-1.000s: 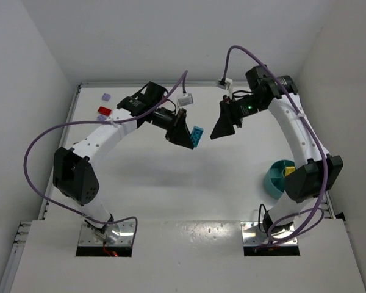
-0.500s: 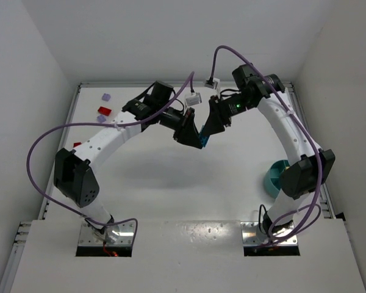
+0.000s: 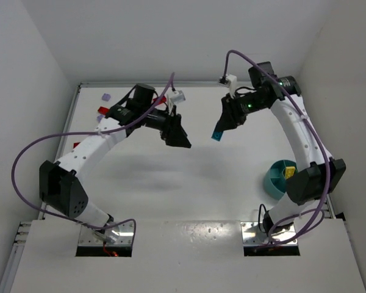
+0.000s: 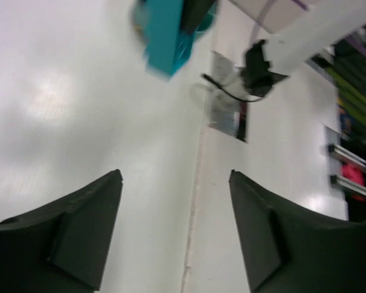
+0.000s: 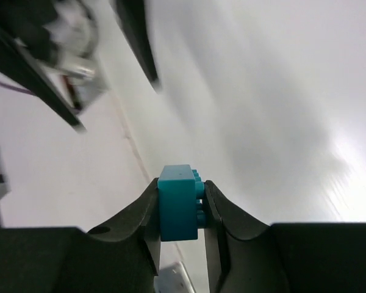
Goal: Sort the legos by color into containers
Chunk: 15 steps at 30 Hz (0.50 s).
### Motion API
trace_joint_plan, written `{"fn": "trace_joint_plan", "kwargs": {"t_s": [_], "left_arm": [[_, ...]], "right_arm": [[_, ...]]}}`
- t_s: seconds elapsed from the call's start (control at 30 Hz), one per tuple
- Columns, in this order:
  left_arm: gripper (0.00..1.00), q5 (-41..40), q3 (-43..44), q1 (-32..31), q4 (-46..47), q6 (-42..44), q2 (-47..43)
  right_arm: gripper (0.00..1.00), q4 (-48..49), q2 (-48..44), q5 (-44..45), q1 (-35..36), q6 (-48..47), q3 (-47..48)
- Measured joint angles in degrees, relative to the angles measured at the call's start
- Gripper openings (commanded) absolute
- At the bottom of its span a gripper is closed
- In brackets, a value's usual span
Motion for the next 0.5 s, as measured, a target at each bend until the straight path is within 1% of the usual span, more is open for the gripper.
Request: {"fn": "trace_joint_plan", "kwargs": {"t_s": [0.03, 0.1, 0.27, 0.33, 0.4, 0.5], "left_arm": [[0.91, -1.42, -1.01, 1.66, -0.22, -0.09, -1.46], [0.99, -4.72, -1.86, 5.05, -1.03, -0.09, -3.76], [1.0, -14.6, -1.09, 10.51, -6.36, 2.05, -5.95], [1.0, -16.52, -1.07, 11.37, -7.69, 2.45, -5.95], [1.0, -18.08, -1.07, 12.07, -9.29, 3.04, -5.95], [1.0, -19.61, -1.07, 12.94, -10.51, 3.56, -5.97]], "right_arm": [[0.0, 0.15, -1.29, 2.91, -1.2, -0.13, -1.11], [0.0, 0.55, -3.89, 9.03, -4.02, -0.24, -4.07], [0.0, 4.79, -11.58, 26.25, -13.0, -0.22, -16.44], [0.0, 5.86, -13.99, 31.85, -17.07, -0.74, -20.7], [0.0, 6.49, -16.46, 35.91, -21.22, -2.03, -24.46], [0.0, 7.5, -20.13, 39.32, -27.65, -5.05, -28.63]]}}
